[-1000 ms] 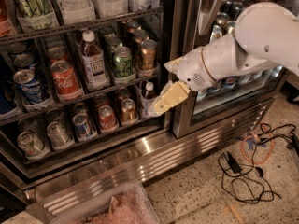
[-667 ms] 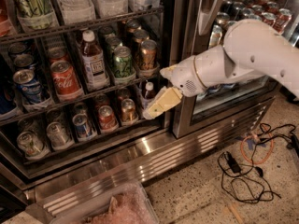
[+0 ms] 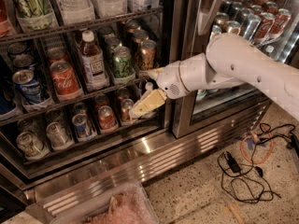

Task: Pick blue plastic bottle from middle shelf of fridge

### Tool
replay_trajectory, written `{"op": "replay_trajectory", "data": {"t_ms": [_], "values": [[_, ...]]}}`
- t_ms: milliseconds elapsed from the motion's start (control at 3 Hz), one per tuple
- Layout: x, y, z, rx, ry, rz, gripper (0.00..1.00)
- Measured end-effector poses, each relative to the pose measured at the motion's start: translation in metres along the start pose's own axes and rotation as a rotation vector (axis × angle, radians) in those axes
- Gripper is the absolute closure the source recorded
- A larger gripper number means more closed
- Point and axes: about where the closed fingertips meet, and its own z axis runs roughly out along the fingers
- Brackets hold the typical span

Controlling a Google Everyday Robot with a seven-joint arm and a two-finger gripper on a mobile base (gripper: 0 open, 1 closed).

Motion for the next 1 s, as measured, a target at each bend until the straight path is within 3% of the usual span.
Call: {"op": "replay_trajectory", "data": {"t_ms": [333, 1000], "values": [[-0.015, 0.003, 0.017, -0.012, -0.042, -0.024, 0.0], [-0.026, 0.01, 0.047, -0.024, -0.06, -0.026, 0.0]]}}
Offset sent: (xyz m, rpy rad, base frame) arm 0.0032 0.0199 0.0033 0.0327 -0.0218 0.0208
